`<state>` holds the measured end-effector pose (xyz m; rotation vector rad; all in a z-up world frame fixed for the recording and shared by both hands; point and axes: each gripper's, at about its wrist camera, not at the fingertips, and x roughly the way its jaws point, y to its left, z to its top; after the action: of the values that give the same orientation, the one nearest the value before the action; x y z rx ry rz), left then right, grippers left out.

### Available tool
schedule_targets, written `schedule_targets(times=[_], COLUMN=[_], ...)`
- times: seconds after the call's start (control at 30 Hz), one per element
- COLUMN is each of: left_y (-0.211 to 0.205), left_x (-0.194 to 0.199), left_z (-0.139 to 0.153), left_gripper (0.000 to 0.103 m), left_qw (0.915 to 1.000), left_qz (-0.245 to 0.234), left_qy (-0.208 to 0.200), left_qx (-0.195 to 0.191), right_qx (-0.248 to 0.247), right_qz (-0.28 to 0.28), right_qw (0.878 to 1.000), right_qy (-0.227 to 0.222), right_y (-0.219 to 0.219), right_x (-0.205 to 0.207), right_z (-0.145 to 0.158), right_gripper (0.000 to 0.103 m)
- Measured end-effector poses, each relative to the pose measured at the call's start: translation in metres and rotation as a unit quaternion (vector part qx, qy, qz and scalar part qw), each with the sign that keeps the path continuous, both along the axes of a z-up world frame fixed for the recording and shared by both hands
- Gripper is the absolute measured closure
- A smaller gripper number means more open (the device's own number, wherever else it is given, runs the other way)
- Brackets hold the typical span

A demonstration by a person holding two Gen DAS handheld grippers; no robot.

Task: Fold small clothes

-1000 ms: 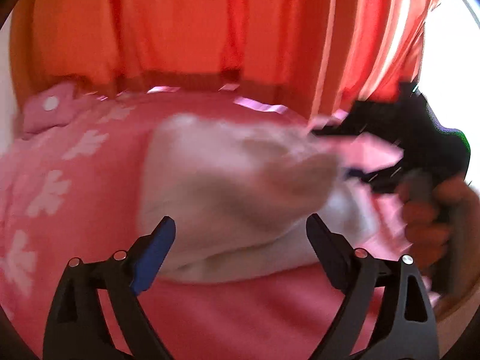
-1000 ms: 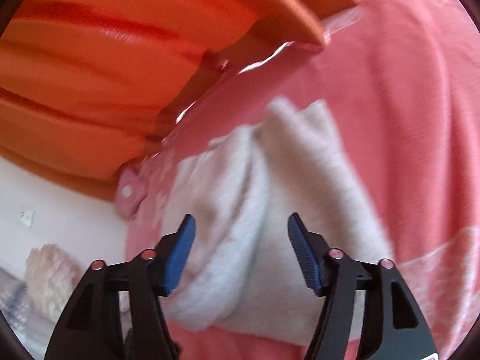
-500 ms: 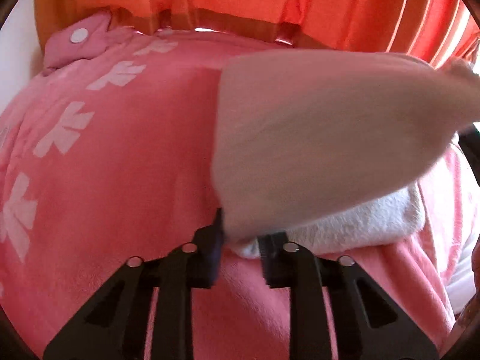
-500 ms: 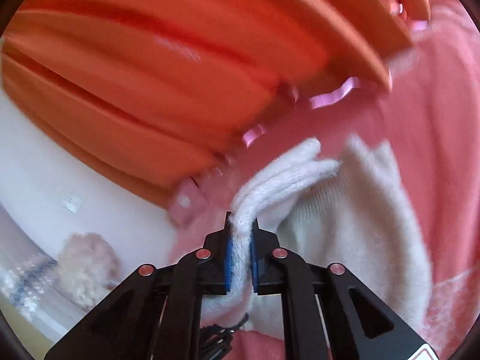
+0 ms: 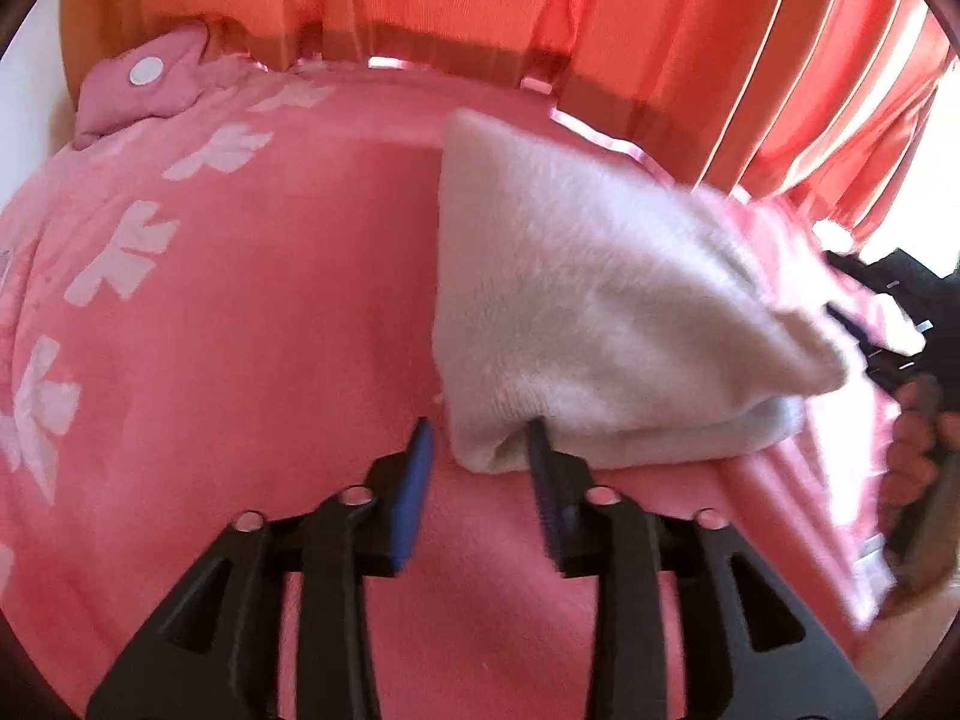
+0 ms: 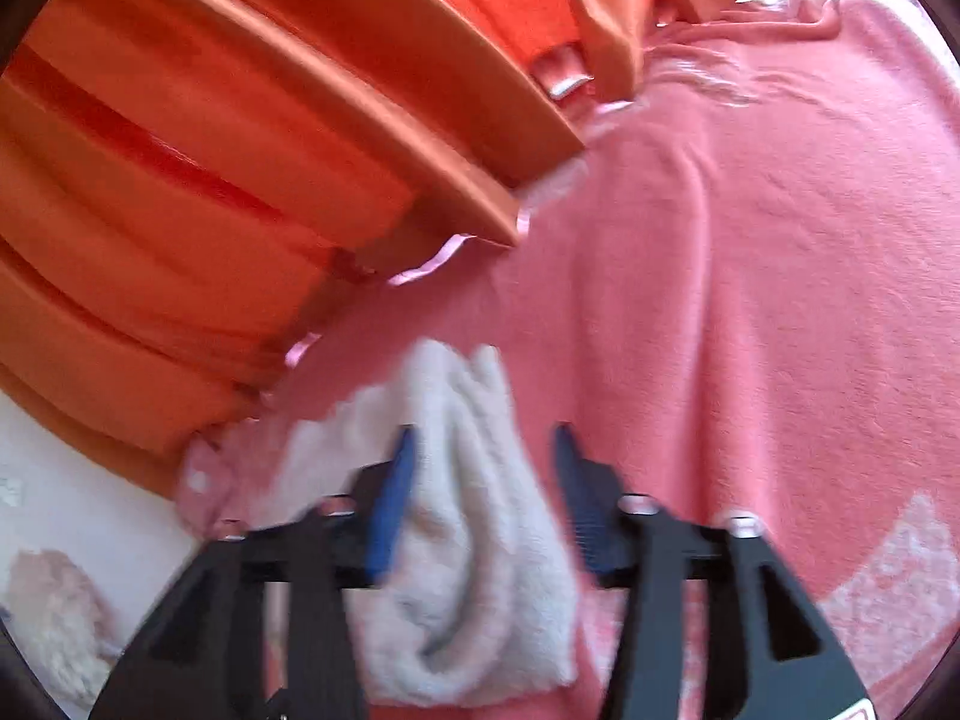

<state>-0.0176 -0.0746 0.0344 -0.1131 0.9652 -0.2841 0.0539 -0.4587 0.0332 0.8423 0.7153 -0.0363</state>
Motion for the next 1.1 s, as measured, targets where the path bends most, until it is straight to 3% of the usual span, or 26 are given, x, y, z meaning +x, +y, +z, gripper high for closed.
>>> schedule_targets(times=[0.03, 0.1, 0.13, 0.23, 0.3, 0.33, 0.43, 0.47, 0.5, 0.53, 0.57, 0.6, 0.67, 0.73, 0.8, 0.87, 1.0, 1.1], left_y=[0.004, 0.003, -0.001, -0.018, -0.033, -0.041, -0.045, -0.049, -0.052, -0.057, -0.059, -0.062, -0.064, -0.063, -0.061, -0.058, -0.059, -0.061], left_x=[-0.003, -0.004, -0.002, 0.011, 0.027, 0.035, 0.039, 0.035, 0.032, 0.03, 0.029, 0.028, 0.027, 0.026, 0.025, 0.026, 0.026, 0.025], left_z=[0.012, 0.031, 0.038, 0.042, 0.027, 0.014, -0.002, -0.003, -0.003, -0.005, -0.008, -0.01, -0.012, -0.015, -0.015, -0.016, -0.017, -0.017], left_gripper=[0.051, 0.049, 0.042, 0.035, 0.041, 0.056, 0.057, 0.057, 0.057, 0.057, 0.057, 0.056, 0.056, 0.056, 0.055, 0.054, 0.054, 0.054], left_qw=[0.9996, 0.9978, 0.9969, 0.9969, 0.999, 0.9998, 0.9995, 0.999, 0.9981, 0.997, 0.9964, 0.9958, 0.9947, 0.9948, 0.9943, 0.9948, 0.9944, 0.9939], left_qz=[0.005, 0.008, 0.004, 0.003, 0.001, -0.002, -0.002, -0.011, -0.018, -0.022, -0.025, -0.028, -0.023, -0.021, -0.022, -0.023, -0.025, -0.023], left_qy=[-0.018, -0.046, -0.059, -0.074, -0.045, -0.017, -0.001, -0.011, -0.018, -0.02, -0.02, -0.022, -0.026, -0.027, -0.028, -0.027, -0.03, -0.032], left_qx=[-0.021, -0.046, -0.051, -0.026, 0.001, 0.012, 0.03, 0.041, 0.056, 0.072, 0.079, 0.084, 0.097, 0.096, 0.1, 0.096, 0.099, 0.103], right_qx=[0.008, 0.006, -0.001, -0.033, -0.049, -0.051, -0.013, -0.01, -0.015, -0.04, -0.063, -0.066, -0.075, -0.067, -0.082, -0.083, -0.009, -0.014], right_qz=[0.025, 0.064, 0.075, 0.103, 0.12, 0.117, 0.097, 0.088, 0.083, 0.076, 0.083, 0.086, 0.09, 0.078, 0.045, 0.023, 0.053, 0.088], right_qw=[1.0, 0.998, 0.997, 0.991, 0.988, 0.99, 0.992, 0.994, 0.996, 0.995, 0.988, 0.986, 0.99, 0.994, 0.995, 0.996, 0.998, 0.994], right_qy=[0.005, 0.021, 0.032, 0.081, 0.086, 0.061, -0.075, -0.071, -0.043, 0.044, 0.118, 0.128, 0.077, 0.043, 0.046, 0.039, 0.02, 0.069], right_y=[0.008, 0.025, 0.033, 0.053, 0.063, 0.064, 0.046, 0.042, 0.041, 0.044, 0.05, 0.053, 0.056, 0.056, 0.052, 0.048, 0.044, 0.05], right_x=[0.011, 0.026, 0.031, 0.047, 0.052, 0.047, 0.019, 0.016, 0.02, 0.034, 0.047, 0.051, 0.045, 0.032, 0.014, -0.007, -0.033, -0.029], right_z=[-0.003, -0.014, -0.02, -0.045, -0.053, -0.045, -0.004, -0.008, -0.015, -0.036, -0.059, -0.064, -0.04, -0.024, -0.016, -0.012, -0.027, -0.029], right_gripper=[0.045, 0.042, 0.04, 0.042, 0.093, 0.093, 0.095, 0.095, 0.095, 0.095, 0.095, 0.095, 0.095, 0.091, 0.079, 0.04, 0.036, 0.036])
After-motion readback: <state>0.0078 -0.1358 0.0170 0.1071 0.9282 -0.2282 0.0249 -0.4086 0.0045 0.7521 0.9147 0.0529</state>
